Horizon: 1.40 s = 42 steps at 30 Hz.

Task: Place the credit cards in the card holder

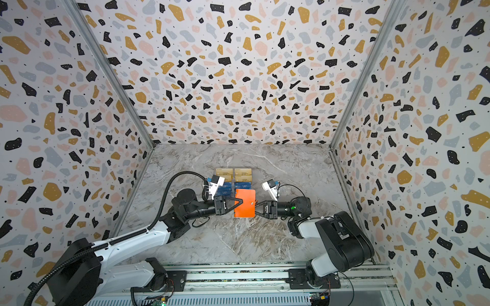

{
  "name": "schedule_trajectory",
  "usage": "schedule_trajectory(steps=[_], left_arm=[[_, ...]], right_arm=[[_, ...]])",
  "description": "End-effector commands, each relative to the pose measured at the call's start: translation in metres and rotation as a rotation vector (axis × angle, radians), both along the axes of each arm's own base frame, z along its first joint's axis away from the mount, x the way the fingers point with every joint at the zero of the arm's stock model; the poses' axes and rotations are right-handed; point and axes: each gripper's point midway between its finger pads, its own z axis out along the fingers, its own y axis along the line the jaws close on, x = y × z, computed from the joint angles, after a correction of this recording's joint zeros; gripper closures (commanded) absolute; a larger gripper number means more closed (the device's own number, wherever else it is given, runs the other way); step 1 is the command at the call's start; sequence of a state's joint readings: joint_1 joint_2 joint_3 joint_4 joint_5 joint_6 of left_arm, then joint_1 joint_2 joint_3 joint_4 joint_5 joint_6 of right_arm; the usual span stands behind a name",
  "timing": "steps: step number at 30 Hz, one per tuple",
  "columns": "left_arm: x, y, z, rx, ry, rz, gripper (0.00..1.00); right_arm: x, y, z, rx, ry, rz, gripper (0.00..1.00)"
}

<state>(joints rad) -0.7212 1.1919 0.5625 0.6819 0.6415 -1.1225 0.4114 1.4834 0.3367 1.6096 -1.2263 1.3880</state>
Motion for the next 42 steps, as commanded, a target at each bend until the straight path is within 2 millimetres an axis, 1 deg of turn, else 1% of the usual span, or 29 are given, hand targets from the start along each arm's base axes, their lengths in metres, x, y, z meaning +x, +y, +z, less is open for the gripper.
schedule_trajectory(steps=[1, 2, 3, 4, 6, 8, 9, 11, 12, 13, 14, 16, 18, 20, 22, 24, 27, 30, 32, 33, 37, 40, 42], left_arm=[[-0.001, -0.003, 0.012, -0.037, -0.041, -0.016, 0.95], [-0.001, -0.003, 0.011, -0.031, -0.039, -0.012, 0.93], [0.001, -0.003, 0.011, -0.025, -0.037, -0.008, 0.91], [0.002, -0.003, 0.01, -0.018, -0.034, -0.001, 0.87], [0.008, -0.002, 0.009, 0.008, -0.03, 0.026, 0.67], [0.015, 0.0, 0.006, 0.063, -0.026, 0.063, 0.57], [0.02, 0.002, 0.003, 0.119, -0.027, 0.089, 0.5], [0.032, 0.01, -0.01, 0.272, -0.017, 0.155, 0.44], [0.038, 0.017, -0.015, 0.354, -0.027, 0.193, 0.4], [0.042, 0.022, -0.016, 0.409, -0.027, 0.218, 0.36], [0.046, 0.028, -0.013, 0.457, -0.033, 0.25, 0.32], [0.055, 0.043, -0.008, 0.54, -0.017, 0.334, 0.31], [0.063, 0.062, 0.0, 0.656, -0.016, 0.424, 0.32], [0.064, 0.076, 0.005, 0.824, -0.039, 0.483, 0.34], [0.06, 0.077, 0.006, 0.994, -0.075, 0.489, 0.35], [0.052, 0.067, 0.006, 1.124, -0.12, 0.475, 0.35], [0.049, 0.046, 0.009, 1.226, -0.177, 0.467, 0.36], [0.051, 0.022, 0.016, 1.255, -0.217, 0.476, 0.36], [0.052, 0.007, 0.017, 1.263, -0.234, 0.474, 0.35], [0.053, 0.003, 0.018, 1.273, -0.243, 0.478, 0.35], [0.058, 0.0, 0.014, 1.327, -0.256, 0.487, 0.34], [0.06, 0.005, 0.007, 1.367, -0.26, 0.507, 0.33], [0.061, 0.004, 0.002, 1.356, -0.258, 0.506, 0.32]], right_arm=[[-0.019, -0.005, 0.047, 0.127, -0.298, 0.02, 0.93], [-0.019, -0.006, 0.048, 0.128, -0.299, 0.019, 0.95], [-0.018, -0.006, 0.048, 0.129, -0.297, 0.019, 0.99], [-0.018, -0.006, 0.048, 0.128, -0.294, 0.019, 1.0], [-0.016, -0.005, 0.047, 0.127, -0.282, 0.014, 1.0], [-0.014, -0.005, 0.046, 0.127, -0.271, 0.008, 1.0], [-0.013, -0.005, 0.045, 0.127, -0.265, 0.004, 1.0], [-0.01, -0.004, 0.045, 0.13, -0.248, -0.005, 1.0], [-0.008, -0.004, 0.046, 0.134, -0.241, -0.013, 1.0], [-0.007, -0.004, 0.046, 0.136, -0.236, -0.021, 1.0], [-0.003, -0.003, 0.045, 0.135, -0.226, -0.03, 1.0], [0.003, -0.001, 0.04, 0.126, -0.199, -0.045, 1.0], [0.01, 0.001, 0.034, 0.116, -0.178, -0.063, 1.0], [0.017, 0.003, 0.026, 0.094, -0.154, -0.082, 1.0], [0.025, 0.007, 0.019, 0.066, -0.135, -0.098, 1.0], [0.031, 0.012, 0.015, 0.042, -0.13, -0.105, 1.0], [0.039, 0.018, 0.012, 0.008, -0.123, -0.125, 1.0], [0.049, 0.024, -0.001, -0.067, -0.098, -0.157, 1.0], [0.051, 0.025, -0.004, -0.086, -0.097, -0.172, 1.0], [0.051, 0.025, -0.004, -0.085, -0.092, -0.18, 1.0], [0.053, 0.025, -0.007, -0.089, -0.079, -0.191, 1.0], [0.052, 0.024, -0.009, -0.085, -0.078, -0.194, 1.0], [0.051, 0.024, -0.01, -0.086, -0.08, -0.194, 1.0]])
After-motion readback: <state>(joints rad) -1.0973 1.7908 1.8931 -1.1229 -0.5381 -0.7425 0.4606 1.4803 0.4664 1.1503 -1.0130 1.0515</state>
